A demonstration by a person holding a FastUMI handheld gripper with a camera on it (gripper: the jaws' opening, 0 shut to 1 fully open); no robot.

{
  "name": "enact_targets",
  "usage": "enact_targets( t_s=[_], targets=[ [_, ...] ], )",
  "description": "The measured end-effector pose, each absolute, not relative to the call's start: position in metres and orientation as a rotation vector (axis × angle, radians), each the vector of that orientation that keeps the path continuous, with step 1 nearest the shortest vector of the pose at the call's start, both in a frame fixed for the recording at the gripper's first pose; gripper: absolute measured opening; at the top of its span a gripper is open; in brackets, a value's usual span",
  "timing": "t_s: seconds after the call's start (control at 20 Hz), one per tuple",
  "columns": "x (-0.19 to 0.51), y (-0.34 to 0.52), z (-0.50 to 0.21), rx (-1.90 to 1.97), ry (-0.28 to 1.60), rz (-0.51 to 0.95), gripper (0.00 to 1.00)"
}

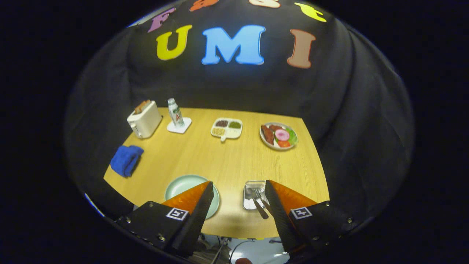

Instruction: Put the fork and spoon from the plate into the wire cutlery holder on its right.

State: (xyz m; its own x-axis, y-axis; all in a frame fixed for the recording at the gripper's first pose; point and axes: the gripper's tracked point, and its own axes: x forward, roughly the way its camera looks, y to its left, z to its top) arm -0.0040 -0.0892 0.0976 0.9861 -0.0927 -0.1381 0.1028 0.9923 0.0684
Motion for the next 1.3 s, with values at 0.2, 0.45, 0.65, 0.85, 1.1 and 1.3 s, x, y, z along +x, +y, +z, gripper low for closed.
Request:
enact_targets(
  t_s=[0.2, 0.45, 0.65, 0.85, 1.1, 1.3],
  targets=[
    [-0.039, -0.072, 0.165, 0.049, -0.209, -0.179, 0.86],
    [-0.068, -0.045, 0.191, 0.065, -0.364, -0.187, 0.96],
    [-0.072, -0.029, 0.188, 0.067, -0.367, -0.163, 0.96],
    [-0.063, -0.024, 0.184, 0.066, -0.34, -0.142, 0.95],
    [-0.058, -0.02, 0.188, 0.055, -0.349, -0.133, 0.95],
    [-0.057, -0.021, 0.193, 0.051, -0.37, -0.135, 0.95]
  ],
)
